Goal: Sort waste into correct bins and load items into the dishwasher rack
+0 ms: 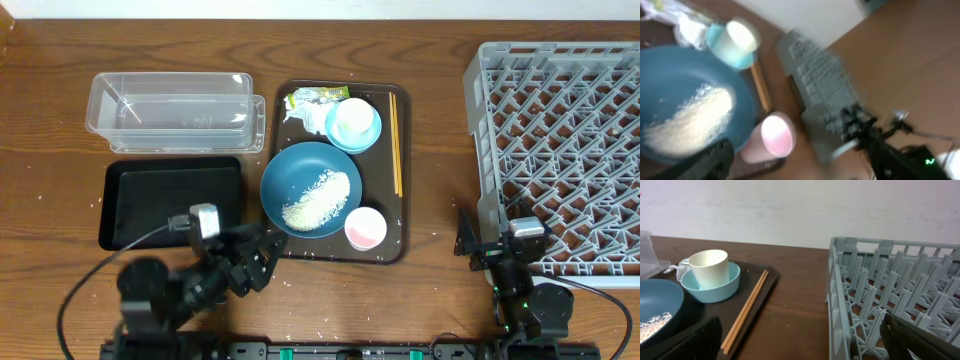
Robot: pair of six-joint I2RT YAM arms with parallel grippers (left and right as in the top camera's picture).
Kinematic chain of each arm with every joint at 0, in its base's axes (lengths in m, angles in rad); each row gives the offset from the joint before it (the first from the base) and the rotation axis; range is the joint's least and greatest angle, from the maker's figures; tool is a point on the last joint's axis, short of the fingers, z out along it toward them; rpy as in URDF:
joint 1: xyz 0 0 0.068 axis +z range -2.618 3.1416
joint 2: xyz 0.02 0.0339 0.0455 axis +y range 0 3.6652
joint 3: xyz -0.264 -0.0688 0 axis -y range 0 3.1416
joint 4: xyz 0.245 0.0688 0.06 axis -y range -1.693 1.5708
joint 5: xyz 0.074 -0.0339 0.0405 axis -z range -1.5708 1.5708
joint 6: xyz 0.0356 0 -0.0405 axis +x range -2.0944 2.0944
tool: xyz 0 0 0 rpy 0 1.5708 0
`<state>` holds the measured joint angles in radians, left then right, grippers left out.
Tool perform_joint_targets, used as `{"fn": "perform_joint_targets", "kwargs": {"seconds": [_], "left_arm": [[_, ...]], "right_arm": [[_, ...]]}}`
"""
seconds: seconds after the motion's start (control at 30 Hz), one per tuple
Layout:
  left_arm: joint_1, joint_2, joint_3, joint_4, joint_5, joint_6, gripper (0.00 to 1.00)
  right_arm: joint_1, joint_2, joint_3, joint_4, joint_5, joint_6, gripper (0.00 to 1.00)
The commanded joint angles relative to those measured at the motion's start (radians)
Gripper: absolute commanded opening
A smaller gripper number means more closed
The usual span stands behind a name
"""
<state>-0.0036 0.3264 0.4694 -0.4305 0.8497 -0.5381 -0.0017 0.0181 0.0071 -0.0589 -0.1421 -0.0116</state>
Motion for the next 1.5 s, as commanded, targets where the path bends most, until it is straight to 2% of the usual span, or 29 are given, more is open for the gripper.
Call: {"fn": "perform_joint_targets", "kwargs": {"seconds": [0.0, 0.07, 0.17, 0.27, 0.33, 0.43, 0.57, 0.67, 0.8, 0.93, 1.1, 1.47], "left_arm": [[0.002, 0.167, 0.207, -0.197, -0.146, 0.277, 0.89], [0.002, 0.285, 0.335, -0.370, -0.209, 0.331, 0.89], [0.002, 0.436, 0.491, -0.547, -0.191, 0.358, 0.89], [0.002, 0.526, 0.563, -0.574, -0.111, 0.325, 0.89], [0.002, 0.566, 0.568, -0.533, -0.036, 0.278, 0.89], [-0.014, 0.607, 0.570, -0.502, 0.031, 0.278, 0.89], [-0.137, 0.634, 0.583, -0.531, -0.137, 0.265, 0.89], [-0.305, 0.660, 0.617, -0.571, -0.367, 0.190, 0.89], [-0.543, 0.737, 0.674, -0.603, -0.594, 0.094, 0.89], [-0.723, 0.829, 0.698, -0.588, -0.738, 0.034, 0.89], [-0.818, 0.927, 0.698, -0.499, -0.780, 0.035, 0.90], [-0.827, 1.008, 0.698, -0.394, -0.780, 0.031, 0.90]], "right_arm": [[-0.008, 0.001, -0.002, -0.004, 0.000, -0.001, 0.99], [-0.008, 0.001, -0.002, -0.004, 0.000, -0.001, 0.99], [-0.008, 0.001, -0.002, -0.004, 0.000, -0.001, 0.99], [-0.008, 0.001, -0.002, -0.004, 0.000, -0.001, 0.99], [-0.008, 0.001, -0.002, -0.004, 0.000, -0.001, 0.99], [-0.008, 0.001, -0.002, -0.004, 0.000, -0.001, 0.99], [-0.008, 0.001, -0.002, -0.004, 0.000, -0.001, 0.99], [-0.008, 0.001, -0.002, -0.004, 0.000, -0.001, 0.99], [-0.008, 0.001, -0.002, -0.004, 0.000, -0.001, 0.99], [-0.008, 0.001, -0.002, -0.004, 0.000, -0.001, 0.99], [-0.008, 0.001, -0.002, -0.004, 0.000, -0.001, 0.99], [-0.008, 0.001, -0.002, -0.004, 0.000, -0.001, 0.99]]}}
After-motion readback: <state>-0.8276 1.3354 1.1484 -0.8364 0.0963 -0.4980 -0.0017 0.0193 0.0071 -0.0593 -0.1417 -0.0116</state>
